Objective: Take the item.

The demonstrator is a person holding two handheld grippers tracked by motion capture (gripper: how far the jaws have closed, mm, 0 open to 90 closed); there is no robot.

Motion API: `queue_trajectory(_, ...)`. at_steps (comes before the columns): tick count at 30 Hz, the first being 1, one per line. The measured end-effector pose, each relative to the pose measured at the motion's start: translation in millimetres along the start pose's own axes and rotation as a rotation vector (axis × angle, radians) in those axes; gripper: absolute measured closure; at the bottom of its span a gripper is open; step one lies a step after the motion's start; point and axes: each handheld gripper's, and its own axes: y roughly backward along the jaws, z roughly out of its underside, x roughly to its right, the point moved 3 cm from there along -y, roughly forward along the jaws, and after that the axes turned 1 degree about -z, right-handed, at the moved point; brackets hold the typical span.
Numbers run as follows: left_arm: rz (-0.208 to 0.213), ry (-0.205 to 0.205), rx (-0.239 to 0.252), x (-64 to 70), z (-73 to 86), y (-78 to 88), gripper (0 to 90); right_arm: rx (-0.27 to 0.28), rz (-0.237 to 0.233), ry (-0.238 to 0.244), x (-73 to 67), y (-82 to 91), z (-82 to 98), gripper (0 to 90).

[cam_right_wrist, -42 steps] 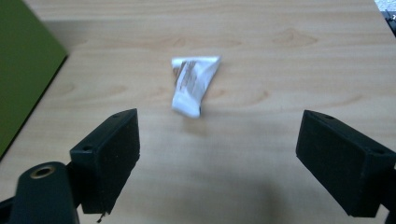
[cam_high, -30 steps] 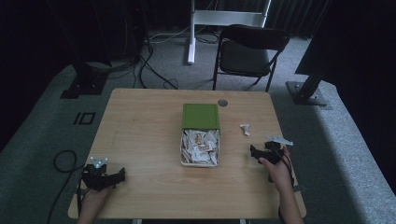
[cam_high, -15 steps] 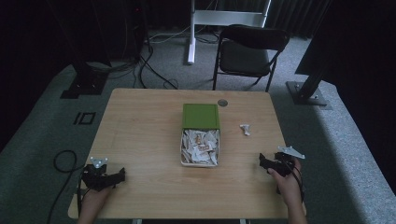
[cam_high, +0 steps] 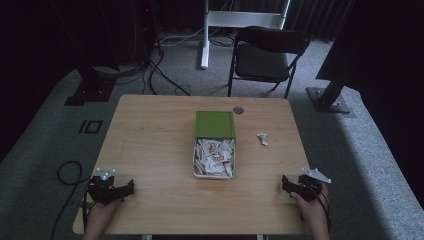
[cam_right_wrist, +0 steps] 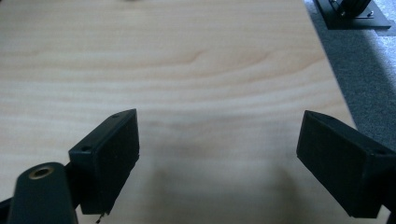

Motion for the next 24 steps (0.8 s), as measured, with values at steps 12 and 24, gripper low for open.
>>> queue_trajectory(12, 0.0, 0.0, 0.0, 0.0, 0.0, 0.0, 0.7, -0.05, -0.007, 0.032, -2.3, 3.4, 15.8, 12.2)
queue_trajectory(24, 0.0, 0.0, 0.0, 0.0, 0.0, 0.0, 0.7, -0.056, 0.005, 0.041, -2.9, 3.9, 16.8, 11.8)
